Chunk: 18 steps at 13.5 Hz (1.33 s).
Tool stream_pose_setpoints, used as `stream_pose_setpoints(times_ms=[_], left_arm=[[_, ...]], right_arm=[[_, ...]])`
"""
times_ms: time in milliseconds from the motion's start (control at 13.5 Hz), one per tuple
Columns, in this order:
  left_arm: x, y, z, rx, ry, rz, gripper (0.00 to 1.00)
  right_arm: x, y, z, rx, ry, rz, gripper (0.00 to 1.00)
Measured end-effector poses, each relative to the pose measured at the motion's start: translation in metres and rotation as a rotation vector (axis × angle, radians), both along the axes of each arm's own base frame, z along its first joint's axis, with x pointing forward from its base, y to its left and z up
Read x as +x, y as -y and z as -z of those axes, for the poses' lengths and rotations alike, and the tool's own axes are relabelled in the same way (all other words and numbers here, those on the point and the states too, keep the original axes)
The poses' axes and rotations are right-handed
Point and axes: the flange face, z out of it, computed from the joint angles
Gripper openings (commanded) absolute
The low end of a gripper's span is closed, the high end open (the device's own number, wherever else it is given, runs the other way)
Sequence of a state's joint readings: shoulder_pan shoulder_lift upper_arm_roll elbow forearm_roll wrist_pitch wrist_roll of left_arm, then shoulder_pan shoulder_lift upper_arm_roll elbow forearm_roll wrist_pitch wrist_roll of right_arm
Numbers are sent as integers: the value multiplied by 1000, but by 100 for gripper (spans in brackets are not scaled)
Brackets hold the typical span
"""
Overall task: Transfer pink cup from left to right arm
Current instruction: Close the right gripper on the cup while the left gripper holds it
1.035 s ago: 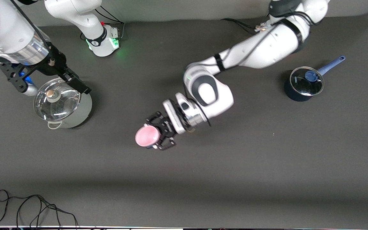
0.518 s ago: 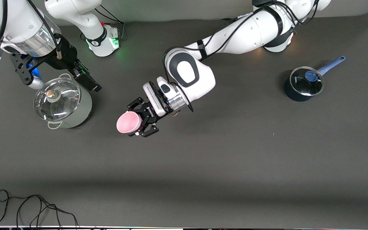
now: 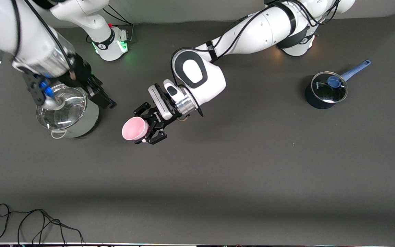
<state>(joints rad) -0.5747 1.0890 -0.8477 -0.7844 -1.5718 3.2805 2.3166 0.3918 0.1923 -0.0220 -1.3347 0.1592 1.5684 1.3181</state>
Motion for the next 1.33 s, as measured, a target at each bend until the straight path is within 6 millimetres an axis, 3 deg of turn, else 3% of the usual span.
stream_pose_setpoints(times_ms=[148, 592, 1109, 1331], left_arm=[[1, -1, -2, -2, 2, -3, 0], [2, -1, -3, -6, 2, -6, 0], [1, -1, -4, -11, -5, -6, 0], [1, -1, -4, -11, -5, -6, 0]], right_arm=[[12, -4, 22, -5, -12, 6, 100], [30, -10, 60, -16, -38, 14, 100], [43, -15, 70, 4, 8, 37, 100], [43, -26, 80, 1, -1, 29, 99]])
